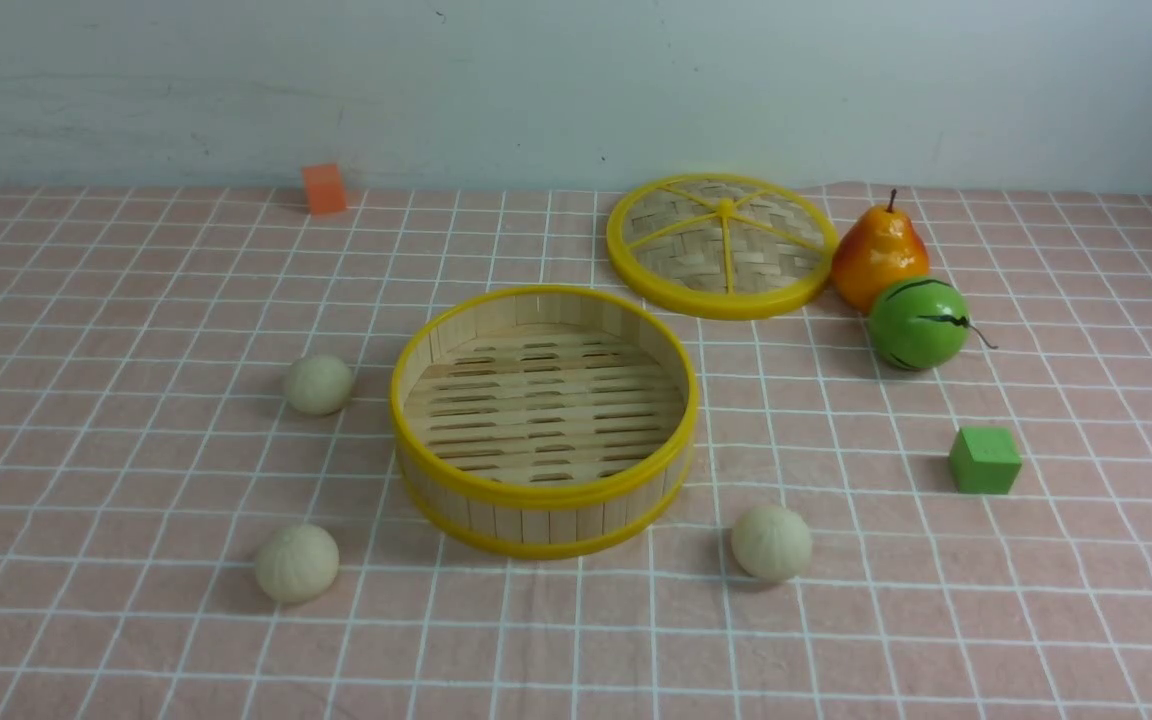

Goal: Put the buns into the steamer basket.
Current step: Use the left arm to grab a steamed stuffed bun

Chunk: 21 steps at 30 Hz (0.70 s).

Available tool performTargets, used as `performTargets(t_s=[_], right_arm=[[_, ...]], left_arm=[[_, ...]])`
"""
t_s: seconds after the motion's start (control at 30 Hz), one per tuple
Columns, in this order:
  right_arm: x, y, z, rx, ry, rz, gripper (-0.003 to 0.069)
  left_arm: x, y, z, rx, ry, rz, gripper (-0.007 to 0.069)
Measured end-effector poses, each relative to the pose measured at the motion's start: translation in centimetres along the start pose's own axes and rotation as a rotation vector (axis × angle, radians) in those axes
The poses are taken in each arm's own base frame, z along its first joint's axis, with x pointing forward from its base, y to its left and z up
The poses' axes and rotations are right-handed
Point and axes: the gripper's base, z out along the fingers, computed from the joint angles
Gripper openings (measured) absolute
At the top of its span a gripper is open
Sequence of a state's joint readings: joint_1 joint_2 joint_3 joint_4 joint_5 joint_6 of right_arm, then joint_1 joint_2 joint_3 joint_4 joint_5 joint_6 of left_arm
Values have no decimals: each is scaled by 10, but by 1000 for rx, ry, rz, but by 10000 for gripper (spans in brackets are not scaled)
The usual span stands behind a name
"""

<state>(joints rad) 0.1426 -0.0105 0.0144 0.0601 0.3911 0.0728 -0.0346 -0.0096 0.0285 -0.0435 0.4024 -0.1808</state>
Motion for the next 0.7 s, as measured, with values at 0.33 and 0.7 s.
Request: performTargets(t_s=[0.33, 0.7], right_arm=[[0, 0, 0, 3, 0, -7, 240], [-1, 0, 0, 5, -18, -14, 240]], left_arm=[[0, 0, 0, 1, -5, 0, 110], [-9, -2, 0, 17, -94, 0, 122]])
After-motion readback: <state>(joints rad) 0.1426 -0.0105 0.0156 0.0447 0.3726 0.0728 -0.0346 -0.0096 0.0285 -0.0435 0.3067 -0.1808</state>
